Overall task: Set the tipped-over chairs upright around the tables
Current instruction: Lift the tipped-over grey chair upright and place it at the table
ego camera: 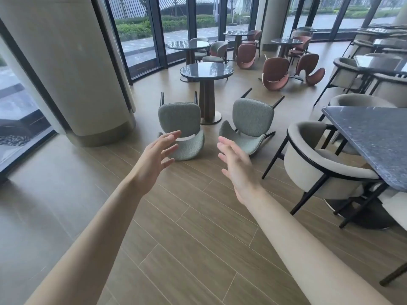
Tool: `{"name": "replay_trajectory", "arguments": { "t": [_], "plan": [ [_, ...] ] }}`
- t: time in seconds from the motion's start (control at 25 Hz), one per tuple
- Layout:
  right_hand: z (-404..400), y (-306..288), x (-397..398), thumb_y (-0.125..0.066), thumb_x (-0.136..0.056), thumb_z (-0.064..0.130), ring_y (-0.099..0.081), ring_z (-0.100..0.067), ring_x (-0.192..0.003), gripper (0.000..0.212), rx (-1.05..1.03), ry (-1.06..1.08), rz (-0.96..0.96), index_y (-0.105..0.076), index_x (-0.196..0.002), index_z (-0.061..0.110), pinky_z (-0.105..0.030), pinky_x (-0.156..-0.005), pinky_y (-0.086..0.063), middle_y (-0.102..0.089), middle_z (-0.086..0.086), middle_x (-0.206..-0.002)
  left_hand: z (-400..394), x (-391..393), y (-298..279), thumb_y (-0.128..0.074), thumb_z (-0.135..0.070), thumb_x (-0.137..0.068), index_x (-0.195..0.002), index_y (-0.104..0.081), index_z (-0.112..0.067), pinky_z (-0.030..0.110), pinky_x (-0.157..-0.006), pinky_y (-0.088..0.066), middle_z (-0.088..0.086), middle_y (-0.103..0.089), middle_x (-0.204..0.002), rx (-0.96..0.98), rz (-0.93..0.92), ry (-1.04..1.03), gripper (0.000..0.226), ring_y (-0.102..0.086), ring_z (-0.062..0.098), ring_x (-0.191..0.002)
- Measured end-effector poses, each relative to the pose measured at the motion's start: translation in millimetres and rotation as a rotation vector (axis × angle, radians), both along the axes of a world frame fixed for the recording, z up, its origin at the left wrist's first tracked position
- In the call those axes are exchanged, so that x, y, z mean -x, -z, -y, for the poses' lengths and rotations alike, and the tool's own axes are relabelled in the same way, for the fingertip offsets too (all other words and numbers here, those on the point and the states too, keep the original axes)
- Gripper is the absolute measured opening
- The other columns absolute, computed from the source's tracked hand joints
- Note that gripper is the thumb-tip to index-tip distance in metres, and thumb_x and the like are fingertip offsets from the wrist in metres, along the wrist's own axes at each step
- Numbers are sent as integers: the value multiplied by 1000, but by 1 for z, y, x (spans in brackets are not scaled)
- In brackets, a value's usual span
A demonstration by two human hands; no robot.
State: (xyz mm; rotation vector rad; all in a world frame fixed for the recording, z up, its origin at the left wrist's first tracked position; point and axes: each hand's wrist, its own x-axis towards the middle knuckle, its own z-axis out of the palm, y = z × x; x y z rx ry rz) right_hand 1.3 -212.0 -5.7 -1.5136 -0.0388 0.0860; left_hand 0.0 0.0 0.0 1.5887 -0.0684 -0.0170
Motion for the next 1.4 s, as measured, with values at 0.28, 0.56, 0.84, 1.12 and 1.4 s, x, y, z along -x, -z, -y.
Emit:
{"name": "replay_trajectory", "arguments": {
  "t": [0.28,0.56,0.84,1.12,1.4],
  "plan": [
    [-66,17,-78,-54,-87,47,-48,-2,-130,51,22,-38,-48,-57,-136,36,-42,-115,-34,-55,18,-136,-63,-74,14,-57,-63,-77,-121,-68,-46,44,-114,-37,-21,-56,-142,32,-39,-33,49,-53,5,-131],
    [-161,25,-200,-55,-94,33,-57,-10,-122,43,-114,36,-84,-56,-137,28,-33,-91,-51,-58,8,-135,-149,-196,13,-56,-57,-80,-130,-66,-28,47,-114,-38,-7,-60,-140,249,-116,-93,59,-58,15,-128],
    [-220,42,-300,-58,-94,25,-67,-10,-107,29,-206,161,-161,-65,-123,24,-34,-86,-57,-65,7,-122,-197,-296,27,-52,-56,-84,-133,-62,-24,45,-111,-41,-2,-58,-142,282,-162,-76,59,-56,18,-129],
    [-250,74,-436,-56,-96,19,-71,-14,-100,23,-269,208,-255,-67,-116,18,-38,-88,-58,-69,1,-118,-215,-443,66,-49,-50,-96,-129,-65,-19,47,-111,-42,4,-60,-142,449,-280,-106,48,-61,23,-126],
    [-264,99,-616,-54,-96,18,-72,-14,-98,23,-305,225,-347,-66,-115,16,-35,-86,-57,-72,2,-112,-210,-623,110,-54,-52,-93,-131,-65,-16,45,-111,-42,4,-64,-137,586,-381,-203,54,-63,23,-123]
  ]
}}
